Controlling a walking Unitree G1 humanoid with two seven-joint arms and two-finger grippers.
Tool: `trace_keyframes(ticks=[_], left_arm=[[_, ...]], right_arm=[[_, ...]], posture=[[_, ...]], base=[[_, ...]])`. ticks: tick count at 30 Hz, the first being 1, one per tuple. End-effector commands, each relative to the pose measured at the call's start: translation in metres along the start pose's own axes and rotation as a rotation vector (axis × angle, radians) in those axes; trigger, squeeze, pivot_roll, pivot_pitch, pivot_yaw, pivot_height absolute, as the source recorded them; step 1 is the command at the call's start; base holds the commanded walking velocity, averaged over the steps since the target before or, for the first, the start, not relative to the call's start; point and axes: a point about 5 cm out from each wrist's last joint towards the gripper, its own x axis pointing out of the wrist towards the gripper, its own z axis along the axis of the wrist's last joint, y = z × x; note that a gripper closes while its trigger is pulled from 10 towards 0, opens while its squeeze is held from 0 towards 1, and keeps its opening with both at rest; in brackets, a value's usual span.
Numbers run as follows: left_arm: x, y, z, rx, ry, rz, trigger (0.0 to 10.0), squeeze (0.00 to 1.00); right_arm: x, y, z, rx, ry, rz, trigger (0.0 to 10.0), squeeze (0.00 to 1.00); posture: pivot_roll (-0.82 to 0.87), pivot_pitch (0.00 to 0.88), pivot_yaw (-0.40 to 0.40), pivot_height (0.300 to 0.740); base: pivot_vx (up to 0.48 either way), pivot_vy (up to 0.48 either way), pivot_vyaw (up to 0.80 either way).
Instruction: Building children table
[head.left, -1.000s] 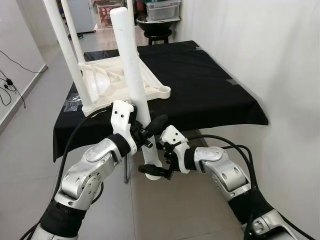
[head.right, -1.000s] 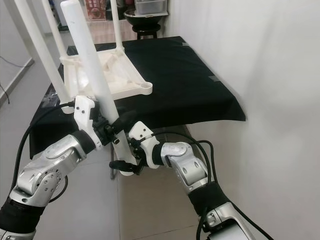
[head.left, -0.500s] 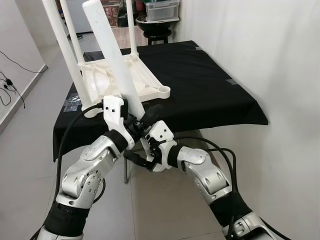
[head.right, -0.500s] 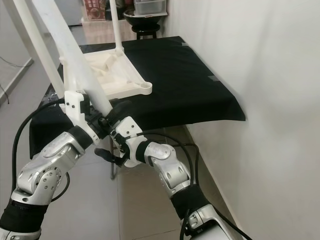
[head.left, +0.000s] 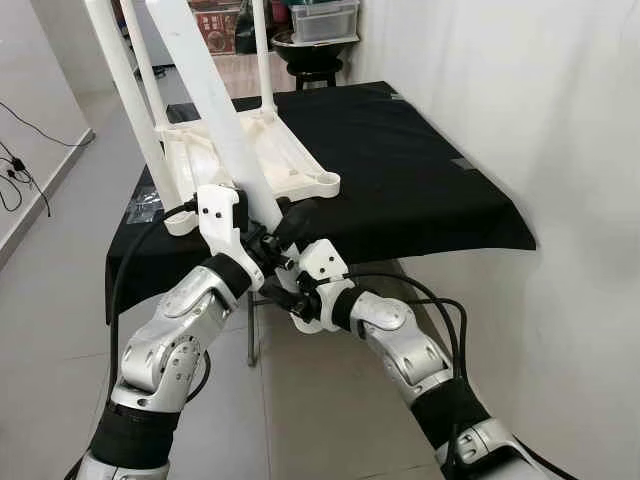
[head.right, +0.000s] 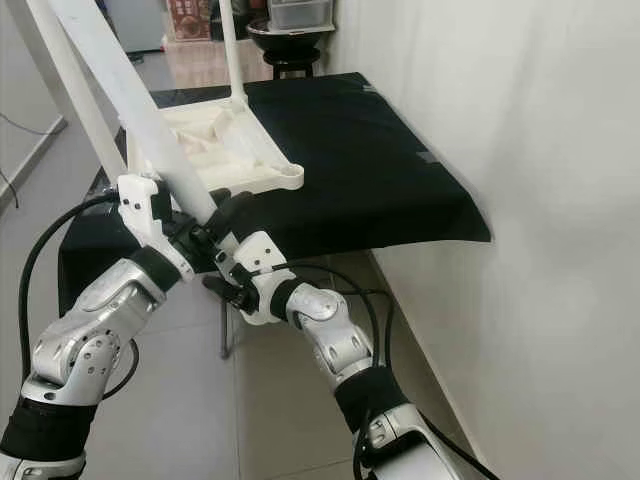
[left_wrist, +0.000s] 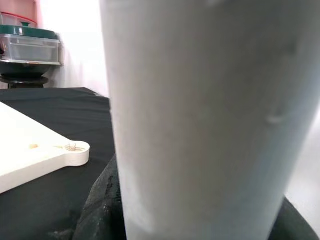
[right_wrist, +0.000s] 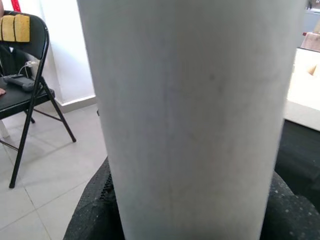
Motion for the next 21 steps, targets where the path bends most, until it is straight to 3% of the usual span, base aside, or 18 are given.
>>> trace_keyframes(ticks=[1, 9, 10, 11, 12, 18, 21], left_arm=[[0.007, -0.018, 0.001, -0.039, -0.020, -0.084, 0.0, 0.00], [0.007, -0.021, 0.000, -0.038, -0.021, -0.091, 0.0, 0.00], [0.006, -0.021, 0.000, -0.027, -0.029, -0.085, 4.7, 0.98], [0.006, -0.021, 0.000, -0.027, -0.029, -0.085, 4.7, 0.98], [0.005, -0.022, 0.000, -0.028, -0.034, -0.094, 10.0, 1.00], [-0.003, -0.012, 0.005, -0.024, -0.053, -0.048, 10.0, 1.00], [-0.014, 0.004, 0.012, -0.019, -0.071, 0.021, 10.0, 1.00]], right_arm=[[0.009, 0.006, 0.009, -0.006, -0.041, 0.020, 0.0, 0.00], [0.008, 0.005, 0.006, -0.017, -0.033, 0.021, 0.0, 0.00], [0.008, 0.003, 0.006, -0.016, -0.033, 0.015, 0.0, 0.00], [0.008, 0.003, 0.006, -0.016, -0.033, 0.015, 0.0, 0.00], [0.006, 0.000, 0.006, -0.016, -0.034, 0.004, 0.0, 0.00], [0.001, -0.015, 0.006, 0.001, -0.038, -0.052, 0.0, 0.00], [-0.011, -0.037, 0.006, 0.031, -0.041, -0.135, 0.0, 0.00]], posture=[[-0.05, 0.007, 0.022, 0.740], [-0.06, 0.011, 0.018, 0.740], [-0.06, 0.011, 0.018, 0.740], [-0.06, 0.011, 0.018, 0.740], [-0.06, 0.011, 0.018, 0.740], [-0.07, 0.013, 0.024, 0.740], [-0.07, 0.014, 0.026, 0.740]], base=[[0.000, 0.000, 0.00], [0.000, 0.000, 0.00], [0.000, 0.000, 0.00], [0.000, 0.000, 0.00], [0.000, 0.000, 0.00], [0.000, 0.000, 0.00], [0.000, 0.000, 0.00]])
